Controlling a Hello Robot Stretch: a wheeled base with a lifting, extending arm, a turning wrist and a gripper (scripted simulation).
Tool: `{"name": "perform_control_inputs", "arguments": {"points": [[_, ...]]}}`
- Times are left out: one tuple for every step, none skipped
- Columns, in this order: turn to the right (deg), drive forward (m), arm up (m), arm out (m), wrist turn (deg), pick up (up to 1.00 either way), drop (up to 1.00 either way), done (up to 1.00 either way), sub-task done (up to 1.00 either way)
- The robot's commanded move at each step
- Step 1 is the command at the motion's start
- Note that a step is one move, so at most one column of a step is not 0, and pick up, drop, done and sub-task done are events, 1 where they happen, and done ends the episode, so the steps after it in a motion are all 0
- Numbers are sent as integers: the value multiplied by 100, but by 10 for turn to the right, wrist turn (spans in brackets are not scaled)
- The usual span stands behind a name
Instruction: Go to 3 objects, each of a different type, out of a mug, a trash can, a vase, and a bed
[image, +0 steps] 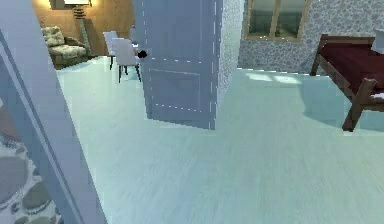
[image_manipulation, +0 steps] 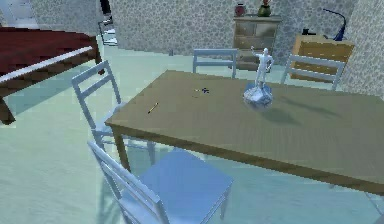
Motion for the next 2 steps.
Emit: {"name": "perform_control_inputs", "arguments": {"points": [[120,0,0,0,0,0,0,0,0],[0,45,0,0,0,0,0,0,0]]}}
